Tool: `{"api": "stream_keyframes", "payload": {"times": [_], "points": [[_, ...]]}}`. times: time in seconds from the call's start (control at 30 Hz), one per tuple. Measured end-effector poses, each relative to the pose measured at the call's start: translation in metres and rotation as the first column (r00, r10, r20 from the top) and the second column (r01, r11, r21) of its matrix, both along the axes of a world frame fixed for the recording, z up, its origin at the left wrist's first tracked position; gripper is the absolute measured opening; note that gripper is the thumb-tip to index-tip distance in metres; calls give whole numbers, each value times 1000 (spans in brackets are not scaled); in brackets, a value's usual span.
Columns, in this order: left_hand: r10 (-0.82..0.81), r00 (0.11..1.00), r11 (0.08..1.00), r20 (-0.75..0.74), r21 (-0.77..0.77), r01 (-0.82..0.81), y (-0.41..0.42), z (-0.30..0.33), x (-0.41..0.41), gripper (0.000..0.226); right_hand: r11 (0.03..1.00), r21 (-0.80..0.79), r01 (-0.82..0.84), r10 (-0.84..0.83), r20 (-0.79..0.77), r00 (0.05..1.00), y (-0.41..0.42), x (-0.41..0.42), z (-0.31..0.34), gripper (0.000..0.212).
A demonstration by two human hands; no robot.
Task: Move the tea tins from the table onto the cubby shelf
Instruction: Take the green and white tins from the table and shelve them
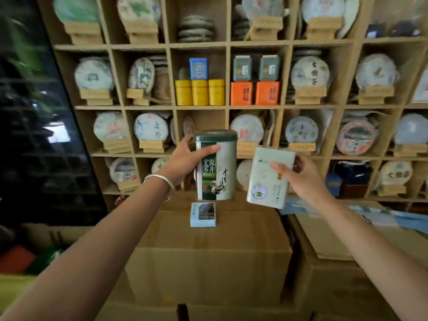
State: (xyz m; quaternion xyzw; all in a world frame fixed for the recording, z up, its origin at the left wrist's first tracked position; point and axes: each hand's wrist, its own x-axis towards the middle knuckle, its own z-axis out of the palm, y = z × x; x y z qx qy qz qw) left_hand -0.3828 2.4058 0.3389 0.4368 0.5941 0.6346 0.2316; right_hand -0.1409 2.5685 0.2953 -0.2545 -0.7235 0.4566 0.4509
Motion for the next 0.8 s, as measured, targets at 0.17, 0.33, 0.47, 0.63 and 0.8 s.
{"api": "stream_keyframes", "payload": {"times": [0.17,0.33,0.47,0.63,0.8], "points": [[100,994,992,48,72,-104,-4,29,-70,65,991,53,-120,121,-20,992,20,-101,32,51],[133,989,981,71,134,-142,23,63,-145,64,978,114,-176,186,-85,979,61,-195,72,46],[153,986,960,61,225,-164,58,103,-205,71,967,139,-214,230,-112,967,102,-260,114,48],[138,990,945,30,295,-141,102,156,-277,68,954,207,-214,247,-146,958,151,-331,178,48],[97,994,945,-44,316,-78,141,210,-327,63,959,238,-153,205,-210,956,185,-382,246,33]]}}
